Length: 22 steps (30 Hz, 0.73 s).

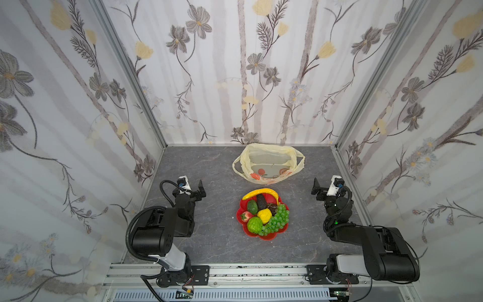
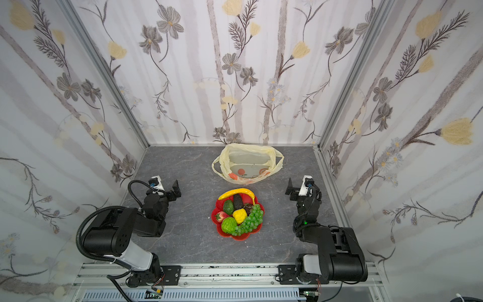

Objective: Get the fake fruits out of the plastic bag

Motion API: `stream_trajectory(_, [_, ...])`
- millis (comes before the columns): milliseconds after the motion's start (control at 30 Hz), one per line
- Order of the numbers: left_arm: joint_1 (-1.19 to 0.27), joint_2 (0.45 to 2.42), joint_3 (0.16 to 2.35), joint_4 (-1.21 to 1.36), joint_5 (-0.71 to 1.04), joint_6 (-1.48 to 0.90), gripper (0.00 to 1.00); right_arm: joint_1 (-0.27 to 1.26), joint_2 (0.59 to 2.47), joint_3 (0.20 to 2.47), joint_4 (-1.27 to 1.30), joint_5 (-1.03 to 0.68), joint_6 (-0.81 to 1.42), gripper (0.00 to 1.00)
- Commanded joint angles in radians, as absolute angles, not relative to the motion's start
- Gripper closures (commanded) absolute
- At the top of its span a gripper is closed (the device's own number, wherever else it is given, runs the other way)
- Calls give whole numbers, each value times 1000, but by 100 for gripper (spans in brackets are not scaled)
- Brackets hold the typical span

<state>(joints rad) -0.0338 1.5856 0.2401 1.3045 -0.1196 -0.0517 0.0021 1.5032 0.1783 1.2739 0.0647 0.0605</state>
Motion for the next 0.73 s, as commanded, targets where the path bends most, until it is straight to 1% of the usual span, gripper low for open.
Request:
stream_trajectory(0, [-34,1585,245,1328,-113,-50,0,11,1502,176,1347,165,74,0])
stream_trajectory(700, [-33,1586,245,1327,-114,-51,0,26,1503,188,1327,181,60,0])
